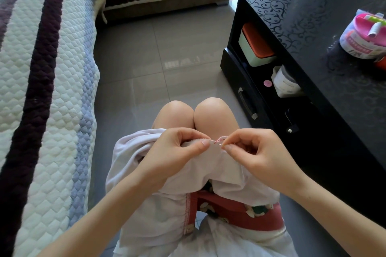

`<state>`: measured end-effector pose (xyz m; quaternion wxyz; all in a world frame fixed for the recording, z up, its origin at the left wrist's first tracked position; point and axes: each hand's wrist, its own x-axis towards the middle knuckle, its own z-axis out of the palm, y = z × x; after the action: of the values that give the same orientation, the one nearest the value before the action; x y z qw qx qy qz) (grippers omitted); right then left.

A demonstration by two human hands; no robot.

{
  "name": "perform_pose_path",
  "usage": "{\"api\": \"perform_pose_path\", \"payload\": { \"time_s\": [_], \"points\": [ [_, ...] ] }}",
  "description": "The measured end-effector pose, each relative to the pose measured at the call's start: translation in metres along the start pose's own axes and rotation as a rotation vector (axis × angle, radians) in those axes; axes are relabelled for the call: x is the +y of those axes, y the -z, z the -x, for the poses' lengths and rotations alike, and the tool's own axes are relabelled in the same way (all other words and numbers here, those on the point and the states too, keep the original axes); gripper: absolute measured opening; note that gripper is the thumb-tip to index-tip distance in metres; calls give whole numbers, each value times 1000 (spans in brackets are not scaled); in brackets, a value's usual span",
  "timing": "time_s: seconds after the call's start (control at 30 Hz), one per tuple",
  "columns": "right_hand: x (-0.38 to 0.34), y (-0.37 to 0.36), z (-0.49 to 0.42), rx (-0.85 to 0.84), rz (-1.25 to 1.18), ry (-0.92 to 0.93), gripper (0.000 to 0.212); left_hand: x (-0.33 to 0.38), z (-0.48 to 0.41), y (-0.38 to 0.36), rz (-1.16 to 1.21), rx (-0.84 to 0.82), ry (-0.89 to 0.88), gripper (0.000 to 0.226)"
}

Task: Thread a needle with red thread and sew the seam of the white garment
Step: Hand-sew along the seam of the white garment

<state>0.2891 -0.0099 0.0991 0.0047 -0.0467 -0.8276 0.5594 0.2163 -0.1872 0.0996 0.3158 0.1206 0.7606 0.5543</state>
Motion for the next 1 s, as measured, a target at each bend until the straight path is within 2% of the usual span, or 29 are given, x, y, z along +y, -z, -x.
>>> {"api": "perform_pose_path", "payload": {
  "time_s": [0.27, 0.57, 0.67, 0.83, 1.0],
  "points": [
    [-8, 8, -4, -136, -285, -200, 23, -1, -1, 3, 75, -104, 47, 15],
    [-11, 13, -7, -207, -356, -282, 26, -1, -4, 5, 268, -203, 100, 16],
    [-12, 14, -7, -220, -369, -309, 27, -2, -4, 6, 332, -242, 120, 9],
    [-11, 14, -8, -243, -410, -316, 25, -3, -6, 7, 400, -286, 151, 16],
    [-4, 6, -9, -244, -422, -290, 15, -3, -9, 4, 416, -295, 149, 16]
  ]
}}
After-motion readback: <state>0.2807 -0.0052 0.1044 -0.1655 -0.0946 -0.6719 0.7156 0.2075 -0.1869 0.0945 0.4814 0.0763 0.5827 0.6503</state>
